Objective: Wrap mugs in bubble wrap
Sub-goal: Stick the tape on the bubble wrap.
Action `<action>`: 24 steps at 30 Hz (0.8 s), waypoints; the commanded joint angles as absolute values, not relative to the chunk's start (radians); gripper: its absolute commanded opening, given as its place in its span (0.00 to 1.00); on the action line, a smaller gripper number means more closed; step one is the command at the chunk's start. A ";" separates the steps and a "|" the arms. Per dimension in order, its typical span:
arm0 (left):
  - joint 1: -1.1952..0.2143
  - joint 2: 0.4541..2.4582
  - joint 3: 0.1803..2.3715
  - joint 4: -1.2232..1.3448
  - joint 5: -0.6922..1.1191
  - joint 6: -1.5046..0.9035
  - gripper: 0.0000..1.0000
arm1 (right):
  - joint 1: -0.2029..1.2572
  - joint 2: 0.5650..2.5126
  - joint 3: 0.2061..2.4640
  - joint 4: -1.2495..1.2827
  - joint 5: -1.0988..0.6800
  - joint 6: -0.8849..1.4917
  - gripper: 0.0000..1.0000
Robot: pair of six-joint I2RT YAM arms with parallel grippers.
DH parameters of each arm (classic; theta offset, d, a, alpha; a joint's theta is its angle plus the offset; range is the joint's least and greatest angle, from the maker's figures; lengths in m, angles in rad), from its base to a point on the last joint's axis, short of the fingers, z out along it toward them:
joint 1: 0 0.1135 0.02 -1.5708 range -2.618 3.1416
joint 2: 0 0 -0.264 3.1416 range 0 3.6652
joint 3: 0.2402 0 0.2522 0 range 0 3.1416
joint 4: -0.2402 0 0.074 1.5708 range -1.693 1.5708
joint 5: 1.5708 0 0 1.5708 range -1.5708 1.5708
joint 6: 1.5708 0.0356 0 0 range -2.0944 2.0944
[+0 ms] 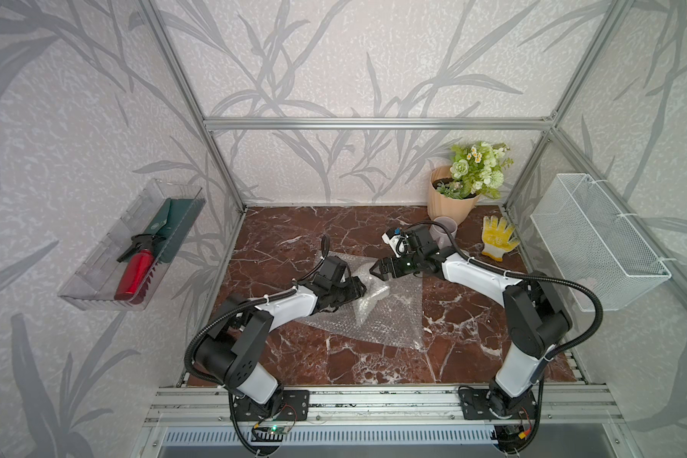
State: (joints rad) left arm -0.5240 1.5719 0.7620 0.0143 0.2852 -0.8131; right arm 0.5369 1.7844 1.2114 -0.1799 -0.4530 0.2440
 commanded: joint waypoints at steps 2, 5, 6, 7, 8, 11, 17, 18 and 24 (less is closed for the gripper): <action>-0.529 1.578 0.742 -0.079 0.260 -0.799 0.66 | 0.546 1.713 1.205 -0.167 -0.450 0.259 0.50; -0.530 1.583 0.739 -0.069 0.264 -0.802 0.66 | 0.572 1.686 1.231 -0.193 -0.484 0.265 0.20; -0.529 1.585 0.740 -0.068 0.265 -0.804 0.66 | 0.586 1.695 1.247 -0.222 -0.490 0.254 0.14; -0.530 1.586 0.741 -0.067 0.265 -0.804 0.66 | 0.601 1.701 1.262 -0.254 -0.491 0.237 0.07; -0.530 1.585 0.740 -0.065 0.265 -0.804 0.66 | 0.614 1.724 1.270 -0.274 -0.485 0.224 0.01; -0.530 1.587 0.742 -0.064 0.266 -0.804 0.66 | 0.632 1.763 1.282 -0.299 -0.474 0.213 0.00; -0.530 1.588 0.742 -0.067 0.267 -0.801 0.66 | 0.647 1.825 1.323 -0.332 -0.493 0.202 0.00; -0.529 1.589 0.743 -0.066 0.267 -0.801 0.66 | 0.648 1.836 1.333 -0.343 -0.498 0.198 0.00; -0.530 1.590 0.742 -0.066 0.265 -0.801 0.66 | 0.654 1.889 1.374 -0.339 -0.508 0.204 0.00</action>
